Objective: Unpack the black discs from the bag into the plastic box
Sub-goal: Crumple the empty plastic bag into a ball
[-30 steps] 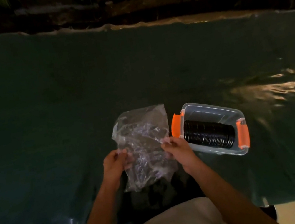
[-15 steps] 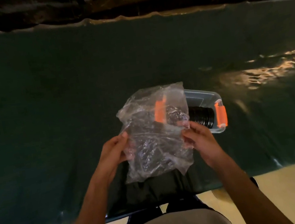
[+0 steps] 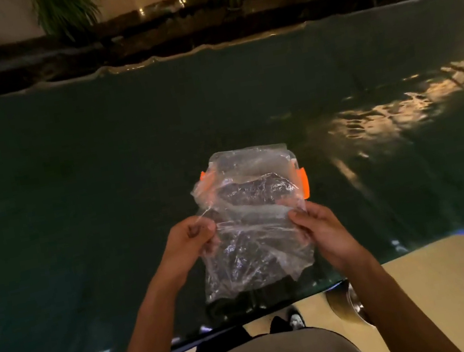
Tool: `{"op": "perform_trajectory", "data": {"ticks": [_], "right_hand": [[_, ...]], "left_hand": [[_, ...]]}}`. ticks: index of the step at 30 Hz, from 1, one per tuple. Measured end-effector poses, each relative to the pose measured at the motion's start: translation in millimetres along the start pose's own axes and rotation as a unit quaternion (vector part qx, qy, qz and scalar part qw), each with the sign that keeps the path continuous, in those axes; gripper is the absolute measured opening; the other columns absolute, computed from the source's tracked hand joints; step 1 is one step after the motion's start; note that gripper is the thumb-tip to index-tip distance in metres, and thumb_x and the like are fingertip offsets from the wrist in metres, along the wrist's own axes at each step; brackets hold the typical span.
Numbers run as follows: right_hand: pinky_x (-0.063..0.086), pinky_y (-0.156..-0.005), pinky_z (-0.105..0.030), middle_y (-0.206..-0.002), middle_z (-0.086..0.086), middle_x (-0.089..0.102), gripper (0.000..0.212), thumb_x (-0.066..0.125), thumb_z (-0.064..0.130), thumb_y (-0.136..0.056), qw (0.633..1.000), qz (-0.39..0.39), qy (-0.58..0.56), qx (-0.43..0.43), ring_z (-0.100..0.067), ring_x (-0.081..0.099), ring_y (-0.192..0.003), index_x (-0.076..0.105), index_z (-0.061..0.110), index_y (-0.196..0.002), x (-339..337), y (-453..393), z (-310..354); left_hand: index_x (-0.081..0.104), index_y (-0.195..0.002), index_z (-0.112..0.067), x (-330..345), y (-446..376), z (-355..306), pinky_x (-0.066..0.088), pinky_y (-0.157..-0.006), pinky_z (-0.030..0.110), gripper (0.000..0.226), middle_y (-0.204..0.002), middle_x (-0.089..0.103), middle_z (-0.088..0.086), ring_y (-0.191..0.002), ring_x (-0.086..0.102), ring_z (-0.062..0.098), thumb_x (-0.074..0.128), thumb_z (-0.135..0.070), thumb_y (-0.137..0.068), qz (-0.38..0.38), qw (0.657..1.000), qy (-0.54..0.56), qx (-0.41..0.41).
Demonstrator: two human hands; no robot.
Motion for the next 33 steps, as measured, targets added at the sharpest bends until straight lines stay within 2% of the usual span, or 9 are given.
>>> {"op": "perform_trajectory", "data": {"ticks": [2,5,12,15,18,23,26,29,33], "right_hand": [[0.033,-0.080,-0.041,-0.087,-0.027,0.049,0.029,0.052,0.007,-0.089,0.999,0.005,-0.047,-0.004,-0.029,0.044,-0.088,0.065,0.016,-0.114,-19.2,7.7,3.6],[0.026,-0.086,-0.047,-0.095,-0.052,0.041,0.035,0.055,0.013,-0.083,0.997,0.005,-0.083,-0.007,-0.034,0.036,-0.102,0.064,0.015,-0.117,-45.9,22.7,11.7],[0.034,-0.084,-0.043,-0.095,-0.046,0.050,0.033,0.051,0.004,-0.089,0.997,0.015,-0.077,-0.004,-0.034,0.042,-0.098,0.065,0.018,-0.115,-108.3,45.3,11.2],[0.052,-0.078,-0.031,-0.098,-0.020,0.071,0.033,0.052,0.006,-0.089,0.997,0.029,-0.069,-0.008,-0.029,0.062,-0.090,0.067,0.023,-0.113,-132.5,51.2,10.0],[0.045,-0.068,-0.028,-0.079,-0.038,0.047,0.034,0.055,0.013,-0.087,0.998,0.043,-0.046,-0.013,-0.026,0.051,-0.071,0.064,0.025,-0.117,-149.7,57.4,13.7],[0.029,-0.082,-0.043,-0.109,-0.058,0.026,0.039,0.056,0.015,-0.080,0.993,0.045,-0.110,-0.003,-0.031,0.032,-0.105,0.064,0.022,-0.118,-165.4,61.9,17.2],[0.031,-0.086,-0.044,-0.104,-0.030,0.047,0.039,0.057,0.013,-0.079,0.989,0.039,-0.145,0.003,-0.034,0.035,-0.104,0.065,0.020,-0.117,-174.1,60.3,15.8],[0.040,-0.090,-0.038,-0.108,-0.023,0.052,0.036,0.056,0.008,-0.079,0.985,0.021,-0.172,0.010,-0.035,0.043,-0.101,0.067,0.012,-0.114,-182.4,58.7,14.8],[0.054,-0.084,-0.024,-0.092,-0.001,0.077,0.037,0.044,-0.005,-0.087,0.982,0.002,-0.187,-0.014,-0.012,0.070,-0.088,0.076,0.014,-0.085,-191.2,59.0,16.3]], "left_hand": [[0.061,-0.079,-0.006,21.2,2.2,-4.7,0.046,-0.044,0.016,0.012,-0.049,0.062,-0.003,-0.042,0.054,0.005,0.055,-0.003,-0.090,0.000,1.000,0.009,-0.001],[0.063,-0.083,-0.007,52.0,5.5,-5.8,0.044,-0.049,0.017,0.015,-0.055,0.060,-0.005,-0.046,0.052,0.003,0.052,-0.010,-0.093,-0.022,0.999,0.020,-0.016],[0.061,-0.066,-0.009,109.2,8.7,-13.1,0.040,-0.046,0.015,0.028,-0.051,0.054,-0.002,-0.042,0.047,0.004,0.055,-0.016,-0.092,-0.052,0.998,-0.020,0.016],[0.064,-0.077,-0.003,127.1,10.3,-12.5,0.047,-0.050,0.019,0.015,-0.061,0.059,0.005,-0.048,0.054,0.006,0.059,-0.011,-0.089,-0.054,0.998,-0.014,0.013],[0.062,-0.074,-0.008,142.1,13.1,-11.3,0.048,-0.049,0.019,0.012,-0.056,0.063,-0.003,-0.047,0.056,0.005,0.061,-0.007,-0.086,-0.052,0.999,0.003,0.006],[0.060,-0.068,-0.014,157.2,17.5,-10.9,0.046,-0.045,0.014,0.023,-0.049,0.059,-0.008,-0.044,0.052,0.002,0.057,-0.005,-0.089,-0.035,0.998,0.048,0.005],[0.062,-0.069,-0.014,162.8,18.7,-13.2,0.047,-0.045,0.015,0.024,-0.052,0.060,-0.006,-0.045,0.053,0.003,0.054,-0.003,-0.089,-0.034,0.996,0.077,0.006],[0.065,-0.072,-0.018,169.4,19.5,-14.3,0.050,-0.054,0.021,0.028,-0.066,0.061,0.001,-0.057,0.056,0.009,0.051,-0.001,-0.090,-0.031,0.995,0.096,0.007],[0.073,-0.079,-0.019,177.4,21.4,-17.5,0.055,-0.063,0.024,0.038,-0.076,0.071,-0.001,-0.070,0.065,0.012,0.043,0.003,-0.090,-0.016,0.990,0.139,0.034]]}}
Point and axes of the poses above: each hand's wrist, its own y-axis away from the middle knuckle, its own x-axis out of the palm, z = x × y, the point moved 4 cm from there along -y, towards the middle knuckle
